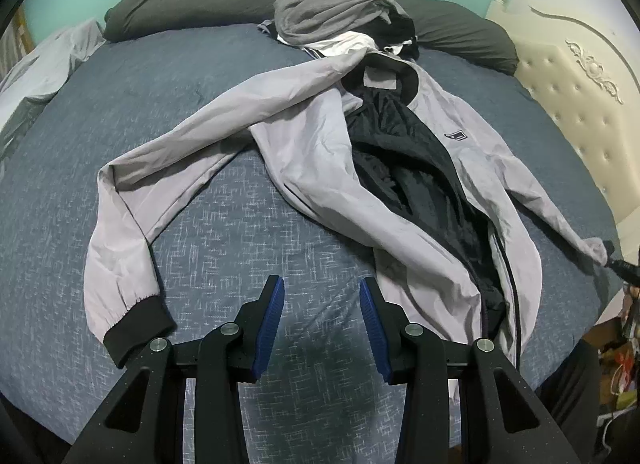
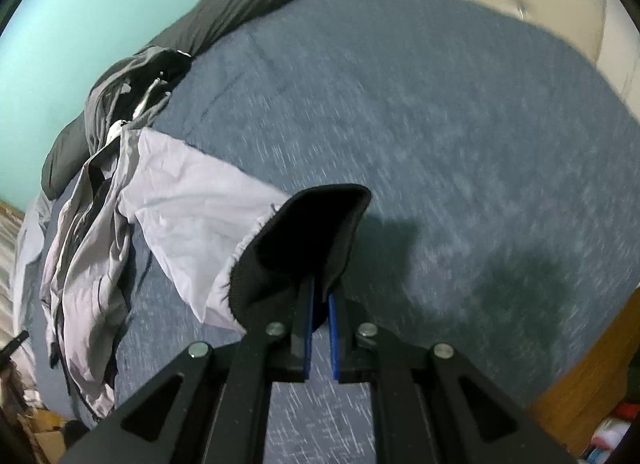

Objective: Fold clothes
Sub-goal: 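Pull the held sleeve outward across the bed with the right tool and release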

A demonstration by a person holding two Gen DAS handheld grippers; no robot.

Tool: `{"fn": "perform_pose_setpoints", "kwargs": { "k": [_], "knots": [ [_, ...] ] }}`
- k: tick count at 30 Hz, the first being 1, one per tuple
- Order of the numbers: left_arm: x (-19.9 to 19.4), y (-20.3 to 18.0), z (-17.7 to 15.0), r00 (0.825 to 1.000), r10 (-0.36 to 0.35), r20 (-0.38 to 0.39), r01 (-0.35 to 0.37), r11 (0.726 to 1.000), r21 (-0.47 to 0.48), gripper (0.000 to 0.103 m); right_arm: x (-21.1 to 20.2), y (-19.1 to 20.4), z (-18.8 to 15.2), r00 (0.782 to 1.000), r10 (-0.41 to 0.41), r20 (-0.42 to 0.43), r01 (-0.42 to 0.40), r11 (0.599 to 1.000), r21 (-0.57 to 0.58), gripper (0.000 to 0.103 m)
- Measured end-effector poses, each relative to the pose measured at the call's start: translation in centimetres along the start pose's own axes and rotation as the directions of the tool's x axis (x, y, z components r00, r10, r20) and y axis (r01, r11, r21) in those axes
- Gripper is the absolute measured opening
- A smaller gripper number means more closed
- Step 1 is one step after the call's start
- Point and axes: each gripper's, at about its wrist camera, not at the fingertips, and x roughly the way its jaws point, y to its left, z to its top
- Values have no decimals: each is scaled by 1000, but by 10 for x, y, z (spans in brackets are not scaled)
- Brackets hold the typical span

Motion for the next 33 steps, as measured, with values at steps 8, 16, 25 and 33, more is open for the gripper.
{"fn": "perform_pose_setpoints", "kwargs": {
  "k": [8,16,25,33],
  "knots": [
    [-2,5,-1,1000,9,-2,-9,1000,-8,43,-13,-45,-4,998,19,67,-32,979,199,15],
    [7,0,-1,1000,8,-17,-8,1000,-6,43,12,-43,14,996,90,13,-91,977,195,54],
    [13,-4,0,999,22,-37,-22,1000,8,43,31,-30,17,1000,31,8,-31,996,89,7],
    [21,-4,6,998,32,-57,-32,999,5,43,-6,-29,84,984,-43,175,44,999,-2,5]
  ]
}}
